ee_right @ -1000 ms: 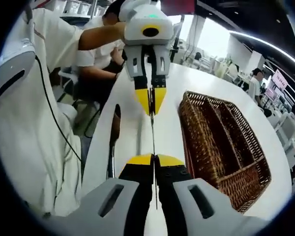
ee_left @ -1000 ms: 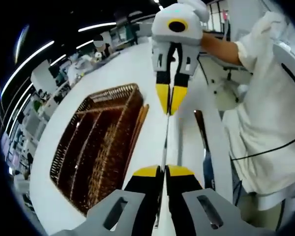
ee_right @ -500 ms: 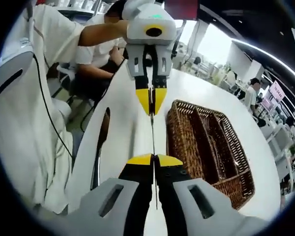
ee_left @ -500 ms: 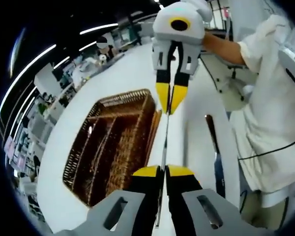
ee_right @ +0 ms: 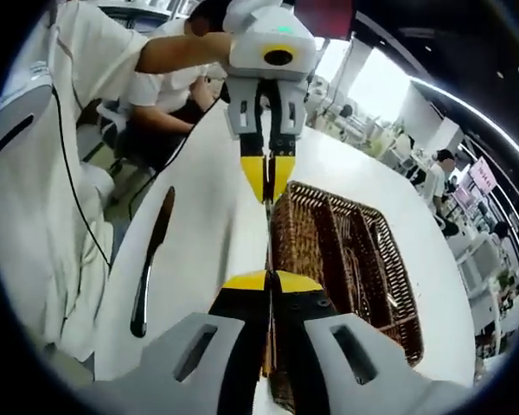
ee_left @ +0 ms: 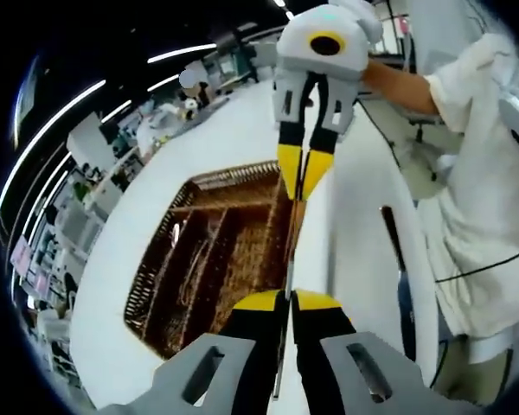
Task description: Arrange the knives, forks, and spoons in their matching storage slots by inserting each utensil handle-first until every utensil is classified and aligned in the correct compartment
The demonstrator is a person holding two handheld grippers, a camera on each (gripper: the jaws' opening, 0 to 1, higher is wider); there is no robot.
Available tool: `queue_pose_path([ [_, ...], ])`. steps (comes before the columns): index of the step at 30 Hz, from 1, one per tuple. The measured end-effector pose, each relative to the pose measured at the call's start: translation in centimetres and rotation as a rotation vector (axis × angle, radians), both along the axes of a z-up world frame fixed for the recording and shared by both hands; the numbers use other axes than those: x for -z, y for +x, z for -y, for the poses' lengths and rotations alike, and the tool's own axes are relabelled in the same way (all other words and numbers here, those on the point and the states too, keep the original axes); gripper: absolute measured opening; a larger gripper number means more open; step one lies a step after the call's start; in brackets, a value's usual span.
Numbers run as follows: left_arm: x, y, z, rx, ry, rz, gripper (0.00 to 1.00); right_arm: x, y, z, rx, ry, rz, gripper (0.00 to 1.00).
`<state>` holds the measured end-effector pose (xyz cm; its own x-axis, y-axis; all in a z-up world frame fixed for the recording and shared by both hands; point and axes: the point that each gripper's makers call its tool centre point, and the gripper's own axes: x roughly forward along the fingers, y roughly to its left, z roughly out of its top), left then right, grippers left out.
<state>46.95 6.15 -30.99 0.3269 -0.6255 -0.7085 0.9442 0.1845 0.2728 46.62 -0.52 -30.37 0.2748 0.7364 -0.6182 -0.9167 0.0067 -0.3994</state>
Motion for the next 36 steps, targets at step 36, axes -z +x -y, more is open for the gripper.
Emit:
queue_pose_path([
  [36, 1.6, 7.2, -1.4, -0.042, 0.008, -0.018, 0.04, 1.4, 7.0, -1.3, 0.011, -0.016, 0.047, 0.01],
])
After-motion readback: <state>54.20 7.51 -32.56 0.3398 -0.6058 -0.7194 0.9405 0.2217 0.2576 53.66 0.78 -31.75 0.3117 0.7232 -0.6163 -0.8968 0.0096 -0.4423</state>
